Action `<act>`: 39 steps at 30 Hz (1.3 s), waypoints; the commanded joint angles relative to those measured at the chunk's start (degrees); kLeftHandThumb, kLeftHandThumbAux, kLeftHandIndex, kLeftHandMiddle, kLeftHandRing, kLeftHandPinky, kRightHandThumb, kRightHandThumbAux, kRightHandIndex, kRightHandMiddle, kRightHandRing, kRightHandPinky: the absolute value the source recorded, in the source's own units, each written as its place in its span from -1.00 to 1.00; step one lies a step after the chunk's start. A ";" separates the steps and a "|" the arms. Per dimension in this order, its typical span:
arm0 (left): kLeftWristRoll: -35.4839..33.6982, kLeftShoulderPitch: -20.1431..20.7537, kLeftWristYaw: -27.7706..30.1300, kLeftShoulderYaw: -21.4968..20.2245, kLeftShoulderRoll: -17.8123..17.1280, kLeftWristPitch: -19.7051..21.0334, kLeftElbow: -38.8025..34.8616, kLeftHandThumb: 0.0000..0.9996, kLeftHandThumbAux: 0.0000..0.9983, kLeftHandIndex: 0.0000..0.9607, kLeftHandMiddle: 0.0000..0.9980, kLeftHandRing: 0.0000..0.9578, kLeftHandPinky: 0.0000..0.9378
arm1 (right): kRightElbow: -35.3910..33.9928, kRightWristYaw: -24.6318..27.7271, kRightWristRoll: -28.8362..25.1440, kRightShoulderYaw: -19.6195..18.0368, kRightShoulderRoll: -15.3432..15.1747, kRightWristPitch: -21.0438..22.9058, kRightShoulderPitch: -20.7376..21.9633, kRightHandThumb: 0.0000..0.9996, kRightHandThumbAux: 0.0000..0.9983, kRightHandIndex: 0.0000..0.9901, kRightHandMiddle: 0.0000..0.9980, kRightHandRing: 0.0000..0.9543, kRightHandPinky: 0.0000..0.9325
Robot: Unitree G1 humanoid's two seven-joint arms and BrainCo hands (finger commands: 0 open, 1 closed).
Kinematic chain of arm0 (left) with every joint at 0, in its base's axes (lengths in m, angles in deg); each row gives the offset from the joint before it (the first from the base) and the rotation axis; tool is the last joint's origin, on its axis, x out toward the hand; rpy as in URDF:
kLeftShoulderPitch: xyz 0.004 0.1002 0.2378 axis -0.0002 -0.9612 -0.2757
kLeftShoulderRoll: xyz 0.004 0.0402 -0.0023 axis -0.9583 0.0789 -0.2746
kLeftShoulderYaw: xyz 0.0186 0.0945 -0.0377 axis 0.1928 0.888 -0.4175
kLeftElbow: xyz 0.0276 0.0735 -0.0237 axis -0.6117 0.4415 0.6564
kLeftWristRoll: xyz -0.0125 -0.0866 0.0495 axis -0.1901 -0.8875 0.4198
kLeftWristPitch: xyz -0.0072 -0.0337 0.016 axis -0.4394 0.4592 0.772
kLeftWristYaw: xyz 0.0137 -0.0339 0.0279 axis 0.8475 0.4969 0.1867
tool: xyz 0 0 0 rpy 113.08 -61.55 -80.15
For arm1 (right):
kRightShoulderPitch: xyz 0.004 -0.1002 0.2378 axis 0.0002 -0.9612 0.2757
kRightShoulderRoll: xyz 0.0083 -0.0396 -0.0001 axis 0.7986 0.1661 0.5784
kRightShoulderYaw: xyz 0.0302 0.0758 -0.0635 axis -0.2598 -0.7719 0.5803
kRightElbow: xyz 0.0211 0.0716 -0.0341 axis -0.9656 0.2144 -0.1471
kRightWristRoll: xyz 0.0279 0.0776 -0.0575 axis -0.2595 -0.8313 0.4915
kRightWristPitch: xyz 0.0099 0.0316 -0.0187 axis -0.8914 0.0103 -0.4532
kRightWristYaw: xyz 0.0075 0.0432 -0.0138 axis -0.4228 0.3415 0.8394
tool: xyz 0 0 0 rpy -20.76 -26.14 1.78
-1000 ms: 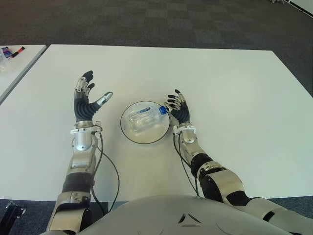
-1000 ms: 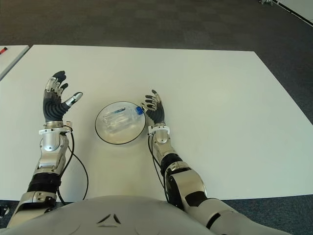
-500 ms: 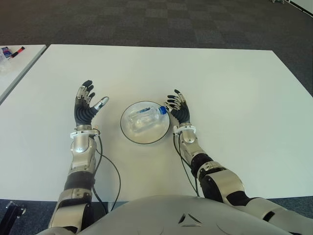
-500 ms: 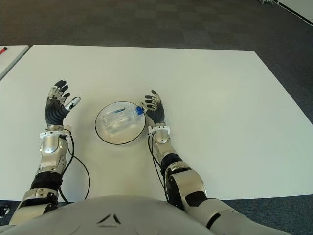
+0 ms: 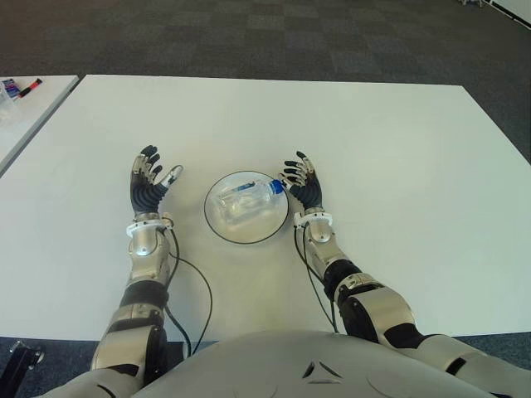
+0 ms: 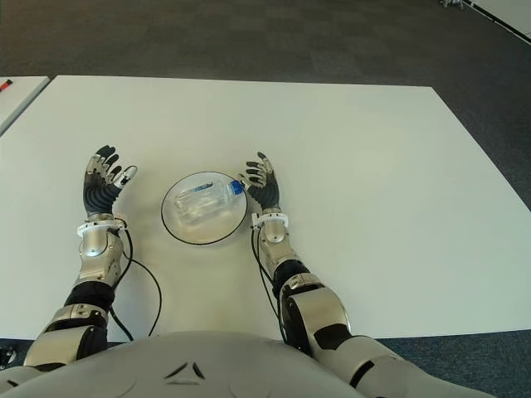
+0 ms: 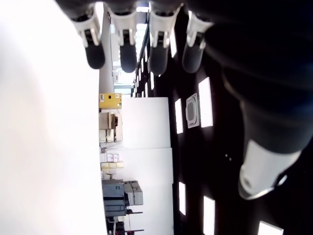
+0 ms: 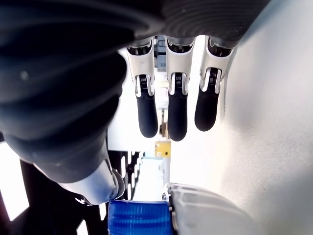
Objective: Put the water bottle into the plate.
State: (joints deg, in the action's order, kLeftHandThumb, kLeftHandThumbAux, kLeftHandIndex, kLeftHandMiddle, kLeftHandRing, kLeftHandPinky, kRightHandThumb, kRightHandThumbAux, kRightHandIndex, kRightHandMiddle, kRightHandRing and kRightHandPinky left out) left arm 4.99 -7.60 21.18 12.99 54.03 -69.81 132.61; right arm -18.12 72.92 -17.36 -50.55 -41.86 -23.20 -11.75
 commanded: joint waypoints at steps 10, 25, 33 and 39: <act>-1.22 2.23 3.75 -0.51 1.04 -2.96 4.56 -1.00 0.56 -0.67 -0.70 -0.72 -0.67 | 2.13 -0.45 -0.82 -0.55 8.11 3.58 -0.22 -0.43 0.71 -0.80 -0.39 -0.34 -0.28; -1.53 1.44 5.08 0.09 2.74 -2.75 3.12 -1.00 0.62 -0.63 -0.68 -0.71 -0.68 | 2.30 -0.26 -0.13 0.07 7.59 3.14 -0.30 -0.52 0.63 -0.80 -0.43 -0.36 -0.29; -1.35 1.00 5.00 0.09 3.47 -2.15 2.57 -1.00 0.64 -0.62 -0.65 -0.67 -0.61 | 2.42 -0.89 0.05 0.30 7.52 3.35 -0.04 -0.57 0.58 -0.79 -0.45 -0.37 -0.28; -1.54 1.20 5.09 -0.11 3.61 -1.58 3.62 -1.00 0.66 -0.56 -0.56 -0.57 -0.50 | 2.24 -0.59 -0.09 0.40 7.52 2.92 -0.14 -0.58 0.60 -0.78 -0.45 -0.37 -0.27</act>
State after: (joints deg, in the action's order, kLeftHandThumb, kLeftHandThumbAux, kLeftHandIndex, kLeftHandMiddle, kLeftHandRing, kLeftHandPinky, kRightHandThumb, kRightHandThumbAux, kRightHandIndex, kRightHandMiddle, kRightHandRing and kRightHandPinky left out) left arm 3.82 -6.21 25.71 13.16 57.11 -72.75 135.37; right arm -18.13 72.36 -17.09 -49.77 -41.86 -23.19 -11.75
